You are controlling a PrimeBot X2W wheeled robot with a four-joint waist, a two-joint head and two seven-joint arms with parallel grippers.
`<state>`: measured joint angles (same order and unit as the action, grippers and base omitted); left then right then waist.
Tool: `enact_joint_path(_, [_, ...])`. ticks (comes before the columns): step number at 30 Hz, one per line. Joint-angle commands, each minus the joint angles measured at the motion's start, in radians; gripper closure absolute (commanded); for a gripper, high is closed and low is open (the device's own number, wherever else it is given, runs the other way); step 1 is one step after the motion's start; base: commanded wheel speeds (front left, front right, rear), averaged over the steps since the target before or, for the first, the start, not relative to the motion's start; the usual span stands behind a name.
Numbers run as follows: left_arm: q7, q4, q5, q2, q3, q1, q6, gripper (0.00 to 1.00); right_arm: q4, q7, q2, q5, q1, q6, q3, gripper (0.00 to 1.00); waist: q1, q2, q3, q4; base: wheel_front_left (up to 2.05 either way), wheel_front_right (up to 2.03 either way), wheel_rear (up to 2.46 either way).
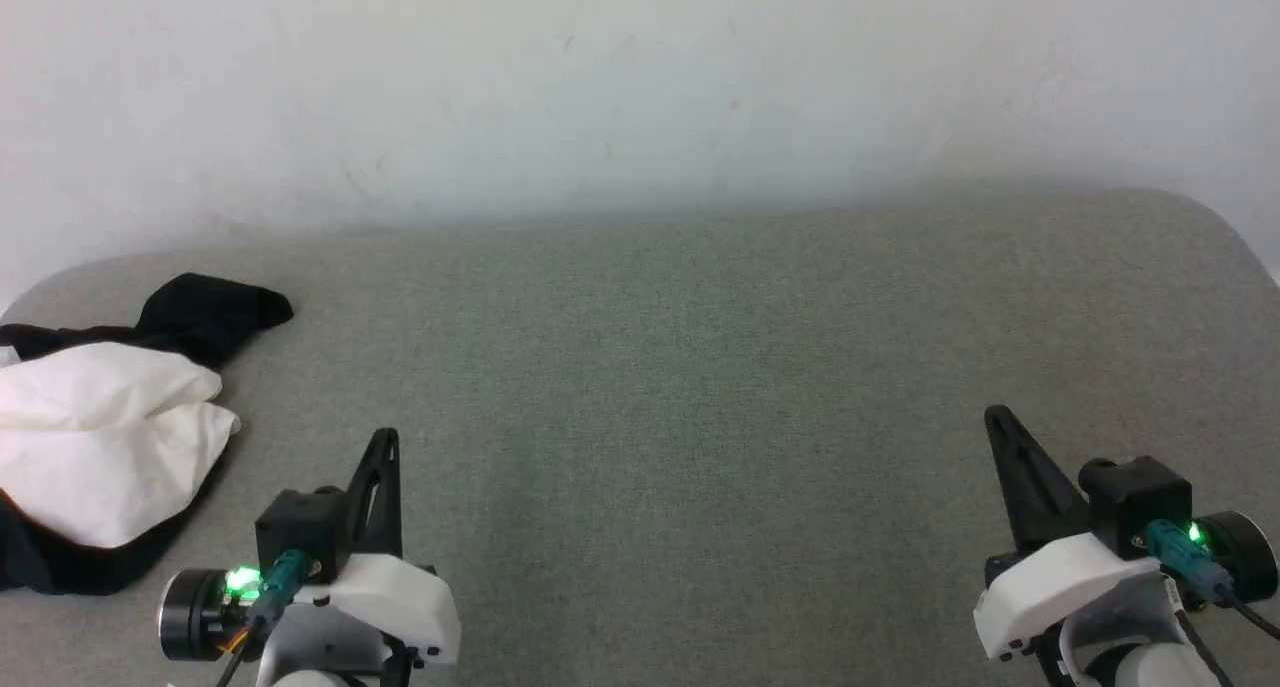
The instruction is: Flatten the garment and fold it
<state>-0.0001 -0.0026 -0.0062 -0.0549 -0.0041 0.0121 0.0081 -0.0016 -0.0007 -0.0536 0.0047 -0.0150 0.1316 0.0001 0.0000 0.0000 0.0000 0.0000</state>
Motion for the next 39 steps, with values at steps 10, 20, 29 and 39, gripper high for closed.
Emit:
enact_joint_path(10, [0.0,0.003,0.006,0.005,0.004,-0.012,-0.008,1.0,0.002,0.001,0.003,-0.005,0.015,-0.001,0.0,1.0,0.0,0.0,0.0,0.0,0.0,0.0,0.0])
enact_joint_path(20, [0.0,0.003,0.006,0.005,0.004,-0.012,-0.008,1.0,0.002,0.001,0.003,-0.005,0.015,-0.001,0.0,1.0,0.0,0.0,0.0,0.0,0.0,0.0,0.0])
enact_joint_path(29, [-0.006,-0.004,-0.005,0.0,0.0,0.005,0.0,0.0,-0.001,-0.006,-0.001,0.005,-0.003,0.0,-0.005,0.0,0.0,0.0,0.0,0.0,0.0,0.0,0.0])
enact_joint_path(39, [-0.027,-0.021,-0.021,0.0,0.004,0.024,0.001,0.0,-0.006,-0.027,0.0,0.021,-0.011,0.0,-0.029,0.0,0.0,0.0,0.001,0.003,0.0,0.0,0.0])
